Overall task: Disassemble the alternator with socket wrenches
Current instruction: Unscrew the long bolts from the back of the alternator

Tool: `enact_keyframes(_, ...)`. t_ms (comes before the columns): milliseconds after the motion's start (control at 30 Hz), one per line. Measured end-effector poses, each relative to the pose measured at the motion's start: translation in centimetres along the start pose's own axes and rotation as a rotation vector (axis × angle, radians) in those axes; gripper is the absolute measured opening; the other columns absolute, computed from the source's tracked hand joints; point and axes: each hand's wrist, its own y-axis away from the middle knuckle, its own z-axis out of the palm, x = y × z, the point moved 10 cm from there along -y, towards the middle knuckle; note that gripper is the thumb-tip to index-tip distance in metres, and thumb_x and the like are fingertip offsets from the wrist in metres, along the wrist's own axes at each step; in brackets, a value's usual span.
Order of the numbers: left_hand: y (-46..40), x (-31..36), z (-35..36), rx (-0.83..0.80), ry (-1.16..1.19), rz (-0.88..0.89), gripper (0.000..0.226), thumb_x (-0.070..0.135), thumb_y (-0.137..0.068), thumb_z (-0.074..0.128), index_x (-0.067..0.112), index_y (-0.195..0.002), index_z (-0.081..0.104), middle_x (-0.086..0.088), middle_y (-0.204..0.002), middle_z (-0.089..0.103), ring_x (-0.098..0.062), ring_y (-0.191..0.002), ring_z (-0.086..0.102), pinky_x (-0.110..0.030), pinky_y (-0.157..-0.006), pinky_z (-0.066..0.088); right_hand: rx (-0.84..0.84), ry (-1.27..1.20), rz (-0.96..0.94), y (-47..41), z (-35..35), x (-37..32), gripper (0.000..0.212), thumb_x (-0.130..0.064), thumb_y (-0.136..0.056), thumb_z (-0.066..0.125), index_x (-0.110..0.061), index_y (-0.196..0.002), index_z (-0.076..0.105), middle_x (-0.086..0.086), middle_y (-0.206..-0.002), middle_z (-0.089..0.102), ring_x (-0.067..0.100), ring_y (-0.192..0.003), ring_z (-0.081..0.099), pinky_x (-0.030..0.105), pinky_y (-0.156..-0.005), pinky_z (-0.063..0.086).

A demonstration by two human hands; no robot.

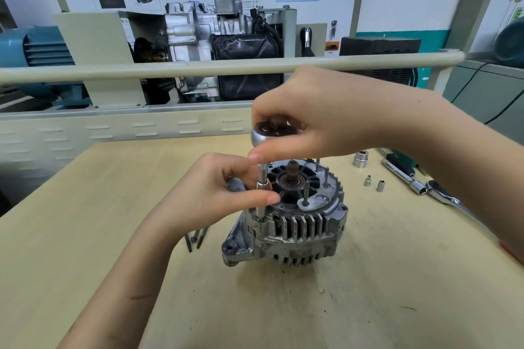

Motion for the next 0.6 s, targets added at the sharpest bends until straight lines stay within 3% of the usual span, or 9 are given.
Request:
enact_keyframes(133, -0.03, 0.13, 0.37, -0.072, 0.053, -0.020, 0.017, 0.047, -0.062, 0.069, 0.032, -0.070, 0.072, -0.004, -0.076, 0.070, -0.019, -0.069, 0.064, -0.027, -0.063, 0.048, -0.012, -0.070, -0.033, 0.16, 0.01, 0.07, 0.034, -0.043, -0.085, 0.053, -0.012, -0.093, 0.064, -0.009, -0.072, 0.056, 0.008, -0.063, 0.046, 0.018, -0.060, 0.036)
enact_keyframes(200, 0.15, 0.20, 0.66, -0.125, 0.094, -0.019, 0.014, 0.043, -0.065, 0.068, 0.035, -0.075, 0.073, 0.007, -0.081, 0.072, -0.006, -0.075, 0.066, -0.015, -0.067, 0.049, -0.007, -0.099, -0.055, 0.25, -0.05, -0.03, 0.028, -0.033, -0.088, 0.058, -0.009, -0.100, 0.065, -0.003, -0.080, 0.062, 0.008, -0.074, 0.048, 0.021, -0.067, 0.040)
enact_keyframes(267, 0.15, -0.06, 0.42, -0.110, 0.091, -0.025, 0.023, 0.044, -0.064, 0.068, 0.025, -0.076, 0.073, 0.003, -0.080, 0.072, -0.011, -0.076, 0.067, -0.022, -0.069, 0.052, 0.001, -0.115, -0.074, 0.25, -0.11, -0.26, 0.026, -0.028, -0.088, 0.059, -0.008, -0.102, 0.065, -0.001, -0.087, 0.065, 0.008, -0.084, 0.051, 0.025, -0.073, 0.041)
enact_keyframes(367, 0.12, -0.11, 0.22, -0.065, 0.053, -0.017, 0.037, 0.048, -0.061, 0.069, 0.013, -0.072, 0.068, -0.017, -0.073, 0.067, -0.034, -0.074, 0.062, -0.044, -0.070, 0.049, 0.009, -0.088, -0.080, 0.09, -0.13, -0.45, 0.027, -0.035, -0.087, 0.058, -0.009, -0.095, 0.065, -0.006, -0.075, 0.060, 0.007, -0.070, 0.049, 0.017, -0.064, 0.038)
enact_keyframes(433, 0.09, -0.23, 0.05, -0.032, 0.011, -0.019, 0.039, 0.049, -0.060, 0.075, 0.013, -0.063, 0.062, -0.016, -0.062, 0.060, -0.036, -0.065, 0.053, -0.038, -0.059, 0.042, 0.015, -0.060, -0.038, 0.00, -0.19, -0.15, 0.035, -0.045, -0.084, 0.054, -0.011, -0.087, 0.063, -0.013, -0.062, 0.049, 0.000, -0.061, 0.046, 0.014, -0.059, 0.034)
enact_keyframes(533, 0.12, -0.24, -0.08, -0.005, -0.017, -0.034, 0.036, 0.050, -0.059, 0.075, 0.019, -0.055, 0.058, -0.002, -0.052, 0.048, -0.018, -0.053, 0.039, -0.025, -0.053, 0.029, 0.019, -0.045, 0.000, 0.05, -0.25, 0.06, 0.044, -0.054, -0.076, 0.048, -0.012, -0.081, 0.061, -0.014, -0.054, 0.040, -0.006, -0.057, 0.043, 0.013, -0.056, 0.034)
enact_keyframes(600, 0.07, -0.19, 0.05, -0.009, -0.011, -0.040, 0.037, 0.053, -0.058, 0.075, 0.019, -0.060, 0.061, -0.006, -0.055, 0.052, -0.024, -0.056, 0.041, -0.025, -0.054, 0.030, -0.004, -0.029, 0.002, 0.08, -0.08, 0.04, 0.044, -0.053, -0.076, 0.047, -0.014, -0.086, 0.062, -0.015, -0.059, 0.044, -0.006, -0.059, 0.044, 0.014, -0.058, 0.034)
